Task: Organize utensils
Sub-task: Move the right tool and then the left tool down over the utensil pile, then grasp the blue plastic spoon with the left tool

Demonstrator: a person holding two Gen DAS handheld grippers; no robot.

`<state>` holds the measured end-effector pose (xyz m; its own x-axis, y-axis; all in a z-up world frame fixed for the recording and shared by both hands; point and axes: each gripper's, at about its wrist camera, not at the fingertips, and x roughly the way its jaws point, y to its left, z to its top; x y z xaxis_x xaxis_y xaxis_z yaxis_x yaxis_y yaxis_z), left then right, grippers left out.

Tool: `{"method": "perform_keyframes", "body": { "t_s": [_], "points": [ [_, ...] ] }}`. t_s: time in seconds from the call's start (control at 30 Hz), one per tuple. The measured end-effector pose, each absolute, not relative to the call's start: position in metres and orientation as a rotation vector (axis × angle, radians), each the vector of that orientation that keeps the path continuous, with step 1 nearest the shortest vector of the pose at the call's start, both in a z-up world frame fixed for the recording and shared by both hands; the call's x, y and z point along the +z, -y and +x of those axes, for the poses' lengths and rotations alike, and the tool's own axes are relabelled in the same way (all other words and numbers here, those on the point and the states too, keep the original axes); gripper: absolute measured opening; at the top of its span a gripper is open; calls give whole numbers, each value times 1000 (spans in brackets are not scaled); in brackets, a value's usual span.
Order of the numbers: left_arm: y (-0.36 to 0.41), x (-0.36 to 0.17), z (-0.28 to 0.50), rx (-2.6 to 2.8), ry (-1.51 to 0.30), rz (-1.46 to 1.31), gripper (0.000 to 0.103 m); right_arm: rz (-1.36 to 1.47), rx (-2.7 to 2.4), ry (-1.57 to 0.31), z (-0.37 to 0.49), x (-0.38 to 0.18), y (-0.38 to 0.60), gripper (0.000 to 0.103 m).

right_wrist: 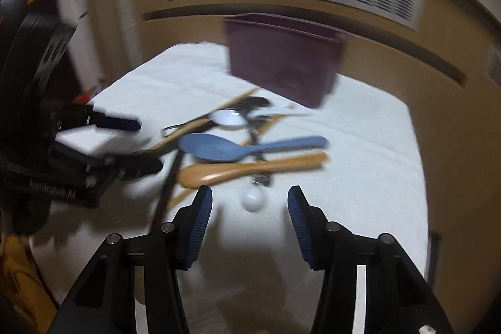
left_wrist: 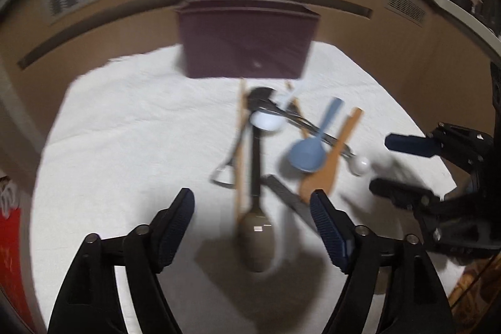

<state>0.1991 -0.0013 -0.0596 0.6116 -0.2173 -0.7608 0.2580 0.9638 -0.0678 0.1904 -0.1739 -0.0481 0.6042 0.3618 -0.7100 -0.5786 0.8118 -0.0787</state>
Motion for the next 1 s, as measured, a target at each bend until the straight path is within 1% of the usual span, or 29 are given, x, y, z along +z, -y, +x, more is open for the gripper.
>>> {"method": "perform_keyframes", "body": {
  "t_s": [0.07,0.2,0.27,0.37,0.47,0.53,0.7,0.77,1.0],
  "points": [
    [-14,-56,199,-237,-856,27,82,-419,580,-726,193,-50,163,48],
    [-43,-51,200,-198,-821,-39,84,-600,669,-770,209,-65,146,48],
    [-51,-50,201,-198,-805,-58,85,-649,680,-792,216,-75,138,48],
    [-61,-51,206,-205,-789,-73,86,-623,703,-803,229,-73,132,50],
    [-67,-56,211,-208,-804,-77,87,-590,710,-807,244,-75,122,59],
    [-69,-62,213,-210,-822,-85,87,-561,732,-815,257,-77,114,63],
    [-68,-73,218,-220,-860,-97,87,-536,765,-822,277,-77,104,79],
    [-67,-77,220,-226,-870,-100,87,-520,770,-815,284,-78,99,83],
    [-67,-77,219,-236,-873,-96,88,-473,764,-853,298,-81,99,84]
  ]
}}
